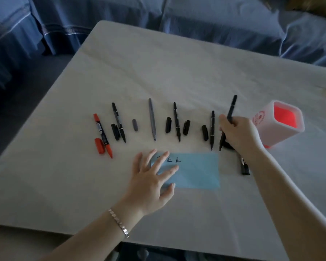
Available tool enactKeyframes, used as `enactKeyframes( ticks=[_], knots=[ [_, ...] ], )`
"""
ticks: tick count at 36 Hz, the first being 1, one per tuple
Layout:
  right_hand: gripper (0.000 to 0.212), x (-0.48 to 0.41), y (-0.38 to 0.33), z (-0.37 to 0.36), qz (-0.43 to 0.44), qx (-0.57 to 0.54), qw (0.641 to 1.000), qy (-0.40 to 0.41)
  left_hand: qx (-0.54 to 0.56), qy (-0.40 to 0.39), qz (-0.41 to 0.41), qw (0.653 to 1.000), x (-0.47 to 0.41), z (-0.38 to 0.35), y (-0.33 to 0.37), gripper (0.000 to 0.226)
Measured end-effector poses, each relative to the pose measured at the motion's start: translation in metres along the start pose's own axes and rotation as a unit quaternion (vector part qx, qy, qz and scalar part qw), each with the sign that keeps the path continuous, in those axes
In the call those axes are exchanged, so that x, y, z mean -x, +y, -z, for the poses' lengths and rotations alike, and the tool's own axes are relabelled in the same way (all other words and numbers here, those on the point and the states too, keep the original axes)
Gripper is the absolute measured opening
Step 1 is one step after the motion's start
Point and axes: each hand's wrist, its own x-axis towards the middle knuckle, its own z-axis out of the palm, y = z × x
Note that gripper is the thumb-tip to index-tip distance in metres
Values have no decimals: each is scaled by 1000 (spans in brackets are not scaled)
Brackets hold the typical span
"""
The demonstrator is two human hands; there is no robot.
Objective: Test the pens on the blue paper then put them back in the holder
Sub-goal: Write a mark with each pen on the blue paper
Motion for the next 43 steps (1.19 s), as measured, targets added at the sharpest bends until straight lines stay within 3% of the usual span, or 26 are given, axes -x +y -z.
enactKeyframes(
  ticks=[3, 11, 18, 21, 24, 28, 31, 40, 43],
  knots=[
    [28, -13, -3, -7, 29, 58, 997, -30, -6, 1, -3, 1000, 0, 0, -1, 44],
    [37, -35, -1, -57, 9, 162, 985, -66, -13, 4, -3, 1000, 1, 3, 1, 44],
    [50, -33, -4, -61, 10, 193, 980, -37, -7, 11, -5, 1000, 1, 2, 1, 43],
    [42, -31, -10, -59, 39, 205, 977, -35, -5, 10, -4, 1000, 1, 1, 0, 44],
    [28, -28, -20, -64, 75, 212, 973, -54, 2, 14, -3, 1000, 1, 1, 0, 43],
    [30, -29, -31, -77, 88, 241, 962, -97, 10, 14, -2, 1000, 1, 0, 0, 43],
    [37, -33, -37, -85, 52, 261, 957, -120, 11, 7, 0, 1000, 1, 0, 0, 44],
    [38, -35, -40, -79, 13, 172, 975, -143, 2, -6, -4, 1000, 1, 1, 0, 44],
    [39, -24, -35, -66, 22, 108, 988, -111, -7, -9, -3, 1000, 1, 1, 0, 44]
  ],
)
